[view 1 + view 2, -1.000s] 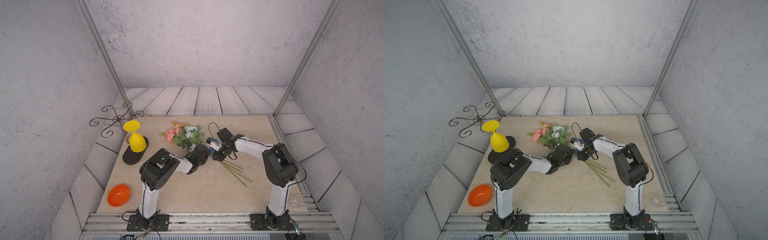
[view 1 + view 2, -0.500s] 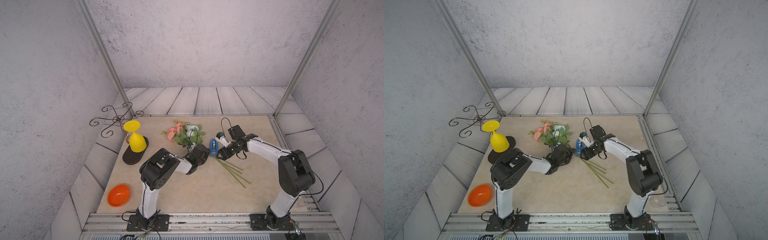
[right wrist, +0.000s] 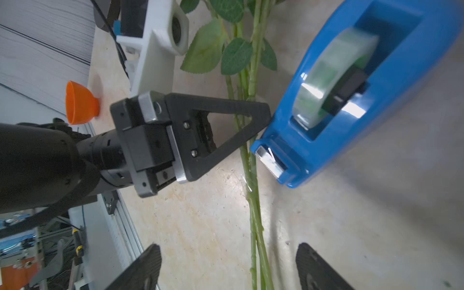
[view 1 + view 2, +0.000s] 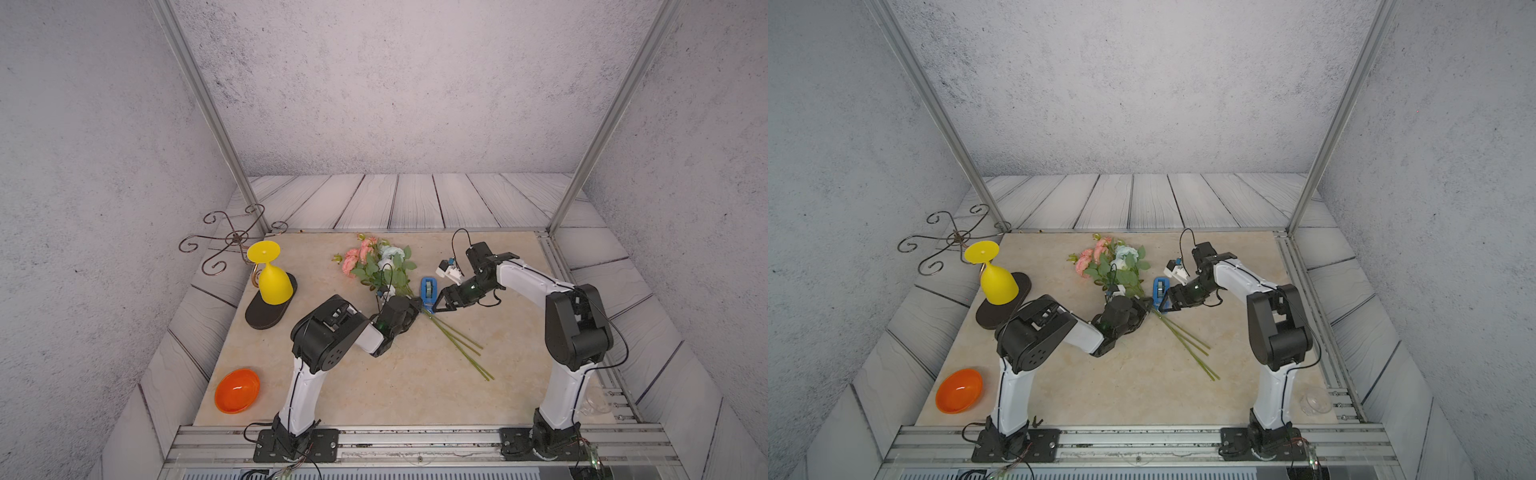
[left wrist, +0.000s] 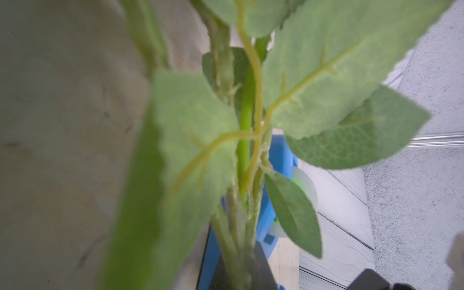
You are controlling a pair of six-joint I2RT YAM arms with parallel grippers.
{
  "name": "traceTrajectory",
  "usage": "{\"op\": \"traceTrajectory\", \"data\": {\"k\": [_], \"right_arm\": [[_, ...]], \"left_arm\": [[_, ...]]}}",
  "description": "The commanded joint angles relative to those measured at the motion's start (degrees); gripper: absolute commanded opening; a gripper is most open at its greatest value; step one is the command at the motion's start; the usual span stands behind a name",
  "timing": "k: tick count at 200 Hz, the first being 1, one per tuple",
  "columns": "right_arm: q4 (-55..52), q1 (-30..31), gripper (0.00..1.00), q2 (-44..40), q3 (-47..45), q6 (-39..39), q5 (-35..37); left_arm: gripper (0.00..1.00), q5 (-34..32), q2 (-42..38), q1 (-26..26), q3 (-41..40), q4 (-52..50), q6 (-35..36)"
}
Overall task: Wrap bouquets with tape
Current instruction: Wrap the tape around the bouquet.
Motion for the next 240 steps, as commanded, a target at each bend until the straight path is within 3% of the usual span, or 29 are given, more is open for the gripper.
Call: {"op": "traceTrajectory", "data": {"k": [1, 37, 100, 125, 151, 183, 219, 240], "right_arm": [[-1.7, 0.7, 0.85, 3.9, 0.5, 0.5, -4.3], [0.3, 1.4, 0.82, 6.5, -0.2, 2.1, 1.0], [3.5, 1.6, 0.69, 11.0, 1.2, 4.4, -1.2], [4.7, 1.3, 0.6, 12.5, 2.9, 5.1, -4.1], [6.7, 1.3, 0.48, 12.9, 2.8, 7.0, -4.6], [9.2, 1.3, 0.21, 11.4, 0.0, 7.1, -2.6], [12.1, 1.3, 0.0, 9.2, -2.0, 8.6, 1.1], [16.6, 1.5, 0.0, 5.8, -5.7, 11.7, 4.0]], "left_arm": [[0.0, -1.6, 1.8, 0.4, -0.3, 8.8, 3.9], [0.0, -2.4, 2.3, 0.4, -1.1, 10.9, 4.7], [0.0, -2.2, 2.2, 1.3, -1.0, 13.9, 6.1], [0.0, -2.2, 1.5, 1.3, -0.8, 13.1, 7.6], [0.0, -2.7, 4.8, 1.2, -1.1, 19.0, 5.6], [0.0, -2.6, 3.6, 1.2, -1.4, 18.0, 7.2], [0.0, -2.2, 3.9, 1.2, -1.1, 18.0, 6.4], [0.0, -1.6, 3.2, 1.2, -1.4, 17.0, 6.9]]}}
